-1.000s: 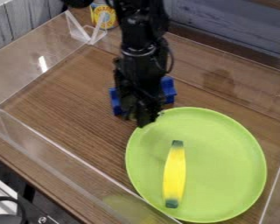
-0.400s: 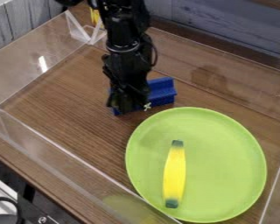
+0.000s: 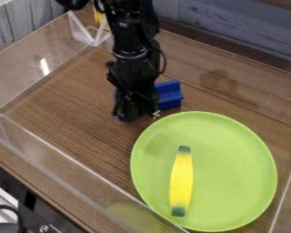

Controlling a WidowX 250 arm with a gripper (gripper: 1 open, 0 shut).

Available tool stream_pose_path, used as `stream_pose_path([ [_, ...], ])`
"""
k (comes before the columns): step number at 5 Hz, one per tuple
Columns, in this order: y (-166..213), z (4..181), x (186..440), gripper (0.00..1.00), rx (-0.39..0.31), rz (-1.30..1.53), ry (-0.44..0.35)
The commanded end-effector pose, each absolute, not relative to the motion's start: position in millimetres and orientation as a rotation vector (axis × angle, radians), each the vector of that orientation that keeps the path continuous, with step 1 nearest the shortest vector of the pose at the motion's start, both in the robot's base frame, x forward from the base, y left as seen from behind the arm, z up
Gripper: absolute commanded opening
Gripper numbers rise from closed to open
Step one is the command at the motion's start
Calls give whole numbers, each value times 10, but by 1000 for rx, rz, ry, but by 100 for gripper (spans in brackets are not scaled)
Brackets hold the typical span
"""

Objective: Remove the blue object from inside the green plate and put it on the table

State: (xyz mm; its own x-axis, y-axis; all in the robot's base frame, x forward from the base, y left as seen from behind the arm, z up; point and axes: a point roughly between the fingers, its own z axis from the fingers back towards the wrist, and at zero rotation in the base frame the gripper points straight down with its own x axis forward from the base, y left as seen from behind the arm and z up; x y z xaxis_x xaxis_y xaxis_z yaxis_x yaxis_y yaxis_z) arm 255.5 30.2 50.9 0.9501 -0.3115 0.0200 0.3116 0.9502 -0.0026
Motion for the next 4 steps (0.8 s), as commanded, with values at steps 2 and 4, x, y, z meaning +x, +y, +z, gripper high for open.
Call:
stream_pose_path([
  [2, 508, 554, 2654, 0, 9, -288, -44],
  [4, 756, 560, 2616, 0, 11, -316, -35],
])
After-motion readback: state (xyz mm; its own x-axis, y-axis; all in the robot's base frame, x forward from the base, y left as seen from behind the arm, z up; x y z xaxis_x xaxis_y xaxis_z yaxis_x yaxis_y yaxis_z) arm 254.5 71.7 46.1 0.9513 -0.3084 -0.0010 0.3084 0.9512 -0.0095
